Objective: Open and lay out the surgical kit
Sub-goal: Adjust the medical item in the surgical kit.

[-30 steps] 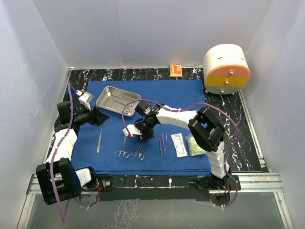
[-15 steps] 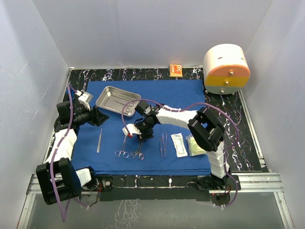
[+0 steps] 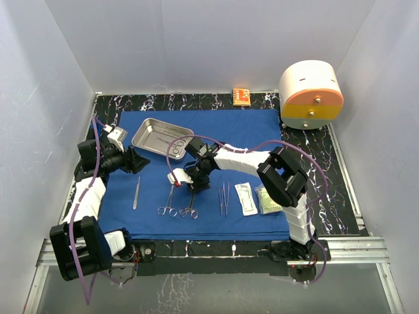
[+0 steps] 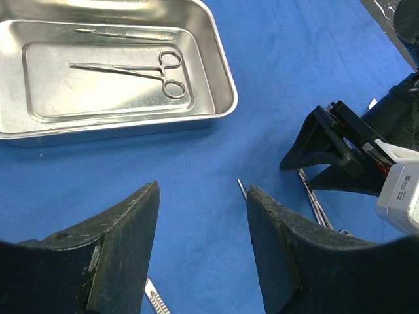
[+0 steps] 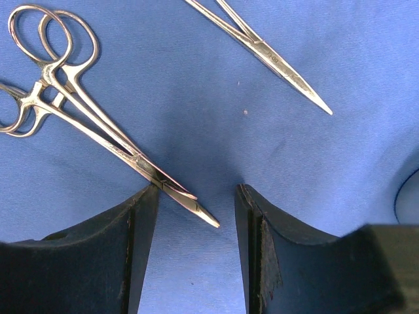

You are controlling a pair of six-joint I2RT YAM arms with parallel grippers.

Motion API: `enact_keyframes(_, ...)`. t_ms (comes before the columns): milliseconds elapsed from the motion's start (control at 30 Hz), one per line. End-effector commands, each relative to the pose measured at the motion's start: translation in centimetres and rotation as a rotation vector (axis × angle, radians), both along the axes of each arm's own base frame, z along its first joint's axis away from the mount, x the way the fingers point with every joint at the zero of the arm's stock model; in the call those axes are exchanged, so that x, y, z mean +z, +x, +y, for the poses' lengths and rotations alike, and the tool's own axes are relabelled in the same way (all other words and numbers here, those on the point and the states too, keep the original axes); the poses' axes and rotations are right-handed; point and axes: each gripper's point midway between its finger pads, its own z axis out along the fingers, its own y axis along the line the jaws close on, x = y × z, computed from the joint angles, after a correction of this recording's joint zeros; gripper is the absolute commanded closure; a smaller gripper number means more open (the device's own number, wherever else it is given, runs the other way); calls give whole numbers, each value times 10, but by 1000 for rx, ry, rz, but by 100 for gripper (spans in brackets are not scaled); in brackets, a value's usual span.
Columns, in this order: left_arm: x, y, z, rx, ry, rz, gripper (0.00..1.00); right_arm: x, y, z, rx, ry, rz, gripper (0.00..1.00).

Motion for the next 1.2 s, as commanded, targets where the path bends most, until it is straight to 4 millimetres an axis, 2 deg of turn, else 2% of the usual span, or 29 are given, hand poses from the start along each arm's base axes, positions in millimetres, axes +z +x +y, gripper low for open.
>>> enact_keyframes(0,12,-1,-2,-29,-5,-53,45,3,15,19,-4,53,-47,52)
enact_keyframes(867,10,-2,-1,-20,-11,-46,45,4,25,28,-53,65,-49,51)
enact_keyframes(1033,8,-1,0,-15,-11,-40,44,9,23,25,-55,59,-52,50)
enact_keyframes(1167,7,2,4,3,3,-28,41,21,21,22,-64,65,-47,49)
